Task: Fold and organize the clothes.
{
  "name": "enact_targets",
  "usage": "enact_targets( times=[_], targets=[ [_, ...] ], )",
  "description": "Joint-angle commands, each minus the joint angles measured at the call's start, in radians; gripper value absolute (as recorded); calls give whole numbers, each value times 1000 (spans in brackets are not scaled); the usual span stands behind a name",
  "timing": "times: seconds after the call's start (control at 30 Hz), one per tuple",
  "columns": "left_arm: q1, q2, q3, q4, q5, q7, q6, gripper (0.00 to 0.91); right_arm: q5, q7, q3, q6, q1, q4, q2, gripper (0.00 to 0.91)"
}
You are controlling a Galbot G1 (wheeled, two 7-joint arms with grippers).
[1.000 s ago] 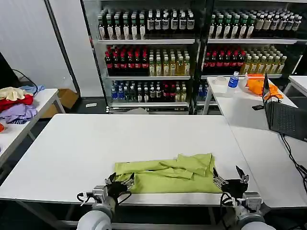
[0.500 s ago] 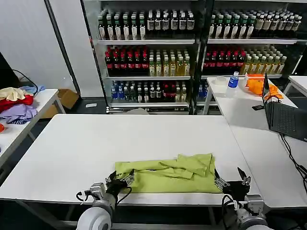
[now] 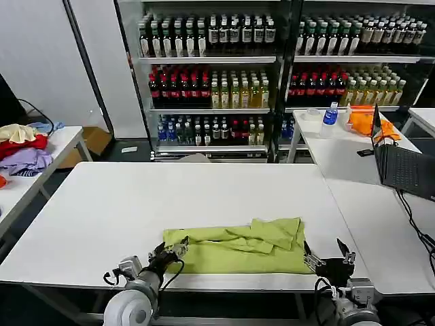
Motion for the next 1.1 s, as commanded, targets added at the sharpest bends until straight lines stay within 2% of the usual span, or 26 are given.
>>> enact_targets(
  times=[0.03,0.53,0.77,0.9,1.1],
  targets=[
    [2,-4,-10,-8,24,-41,-40,907,-1,-1,0,0,0,1,2,907],
    [32,0,-15,-105,45,-23,-108,907,-1,-2,0,-2,4,-3,7,907],
    [18,5,19,-38,91,-34,-37,907,-2,-3,7,-1,-3,1,7,907],
    [-13,-2,30,21,130,-38,-34,907,-3,-3,10,-1,-10,4,7,907],
    [-20,-8,35,19,132,-41,-31,907,-2,-4,17,0,-12,7,6,907]
  ],
)
